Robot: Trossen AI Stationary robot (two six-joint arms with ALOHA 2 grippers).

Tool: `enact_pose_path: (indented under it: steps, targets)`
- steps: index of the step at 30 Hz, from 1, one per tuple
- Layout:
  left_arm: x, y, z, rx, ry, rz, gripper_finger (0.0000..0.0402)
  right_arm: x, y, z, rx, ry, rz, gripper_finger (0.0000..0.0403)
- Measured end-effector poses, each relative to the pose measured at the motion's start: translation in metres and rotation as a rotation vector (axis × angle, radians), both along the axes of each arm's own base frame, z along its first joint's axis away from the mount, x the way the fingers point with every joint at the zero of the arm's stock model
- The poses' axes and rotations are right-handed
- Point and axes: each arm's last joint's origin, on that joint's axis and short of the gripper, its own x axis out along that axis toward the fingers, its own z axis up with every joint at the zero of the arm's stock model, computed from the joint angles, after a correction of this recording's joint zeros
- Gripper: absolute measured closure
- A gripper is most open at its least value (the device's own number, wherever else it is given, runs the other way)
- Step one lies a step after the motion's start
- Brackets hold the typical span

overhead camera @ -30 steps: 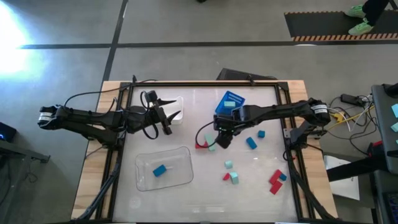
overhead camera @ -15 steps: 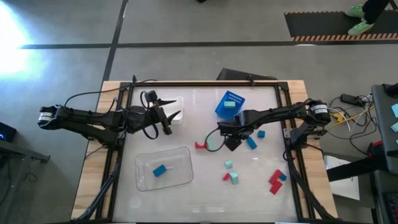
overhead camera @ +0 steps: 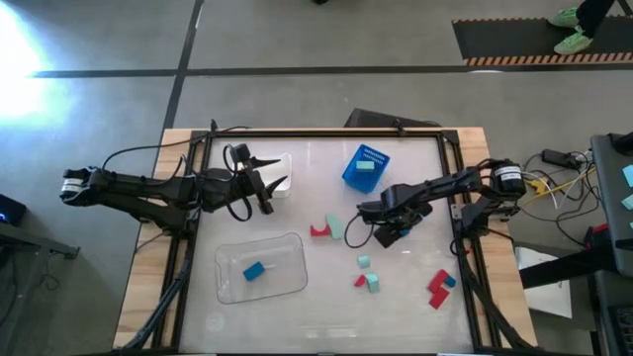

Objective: Sort & place blocks by color
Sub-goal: Put the blue block into the transparent bin

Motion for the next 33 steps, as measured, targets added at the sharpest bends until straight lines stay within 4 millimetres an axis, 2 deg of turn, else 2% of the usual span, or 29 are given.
enact_pose_path:
  steps: [7, 14, 16, 22, 26, 33]
  targets:
    - [0.0, 0.0, 0.0, 0.0, 0.0, 0.0, 0.0203, -0.004, 0.0, -0.015, 0.001, -0.038, 0.002, 0.022]
    - [0.0, 0.0, 0.0, -0.019, -0.012, 0.003, 0.0203, -0.004, 0.0, -0.017, 0.003, -0.064, 0.002, 0.0284]
    - [0.0, 0.0, 0.0, -0.019, -0.013, 0.003, 0.0203, -0.004, 0.0, -0.018, 0.004, -0.068, 0.006, 0.0284]
    - [0.0, 0.0, 0.0, -0.07, -0.045, 0.009, 0.0203, 0.0, 0.004, -0.013, 0.02, -0.123, 0.161, 0.0284]
    - [0.0, -0.005, 0.001, -0.09, -0.067, -0.015, 0.0203, 0.004, 0.008, 0.006, -0.024, -0.275, 0.275, 0.0284]
    - [0.004, -0.018, 0.007, -0.172, -0.141, -0.254, 0.0203, 0.018, 0.01, 0.05, -0.254, -0.806, 0.479, 0.0284]
